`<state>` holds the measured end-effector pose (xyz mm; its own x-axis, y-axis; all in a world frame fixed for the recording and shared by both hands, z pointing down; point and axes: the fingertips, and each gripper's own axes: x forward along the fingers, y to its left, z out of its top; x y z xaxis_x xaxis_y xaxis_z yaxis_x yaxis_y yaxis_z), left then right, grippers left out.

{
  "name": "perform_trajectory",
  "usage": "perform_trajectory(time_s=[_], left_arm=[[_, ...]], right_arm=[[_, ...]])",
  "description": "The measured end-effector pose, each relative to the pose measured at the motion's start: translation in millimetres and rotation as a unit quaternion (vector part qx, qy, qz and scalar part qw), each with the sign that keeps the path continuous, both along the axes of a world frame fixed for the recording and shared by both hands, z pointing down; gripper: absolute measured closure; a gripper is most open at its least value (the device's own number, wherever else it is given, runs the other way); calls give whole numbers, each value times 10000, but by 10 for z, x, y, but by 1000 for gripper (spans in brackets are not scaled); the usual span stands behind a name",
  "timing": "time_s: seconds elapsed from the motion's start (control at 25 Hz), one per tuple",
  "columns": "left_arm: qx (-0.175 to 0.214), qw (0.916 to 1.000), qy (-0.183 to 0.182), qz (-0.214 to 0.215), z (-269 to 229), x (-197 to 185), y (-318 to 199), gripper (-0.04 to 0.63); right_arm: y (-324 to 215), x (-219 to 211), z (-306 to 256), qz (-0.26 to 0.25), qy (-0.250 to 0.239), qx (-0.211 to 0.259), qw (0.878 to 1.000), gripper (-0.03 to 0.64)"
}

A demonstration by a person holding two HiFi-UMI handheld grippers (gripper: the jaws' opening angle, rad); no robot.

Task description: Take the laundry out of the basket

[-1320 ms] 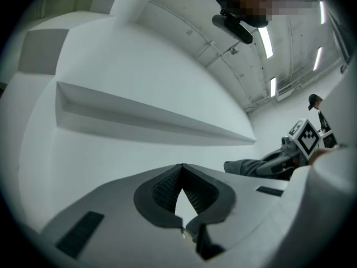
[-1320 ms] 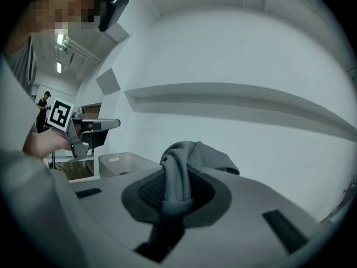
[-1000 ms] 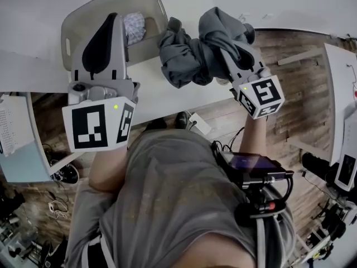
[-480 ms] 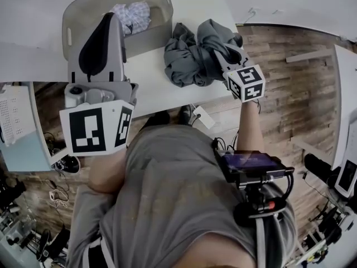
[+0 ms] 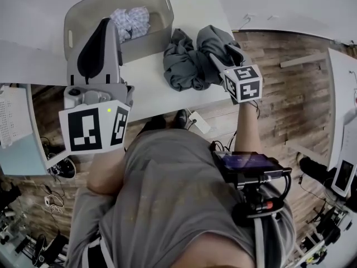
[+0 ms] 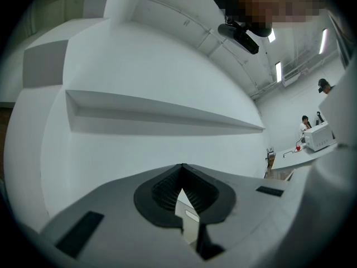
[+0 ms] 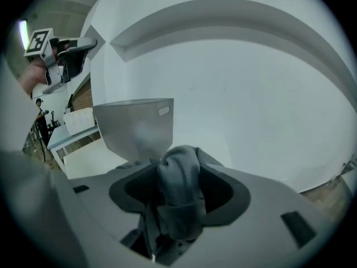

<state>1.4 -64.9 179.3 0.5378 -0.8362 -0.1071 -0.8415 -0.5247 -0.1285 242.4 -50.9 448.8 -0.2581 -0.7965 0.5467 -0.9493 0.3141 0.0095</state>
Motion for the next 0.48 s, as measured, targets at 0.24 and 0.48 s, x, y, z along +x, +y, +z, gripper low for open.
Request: perform_trajectory(time_s=[0.24, 0.48], left_arm=[[77, 9999, 153, -18, -24, -67, -75, 588], [210, 9994, 247, -128, -119, -149, -101, 588]], right_arm=[[-87, -199, -794, -255, -345, 893, 9951, 391], [-192, -675, -1707, -751, -578, 2102, 9731, 518]])
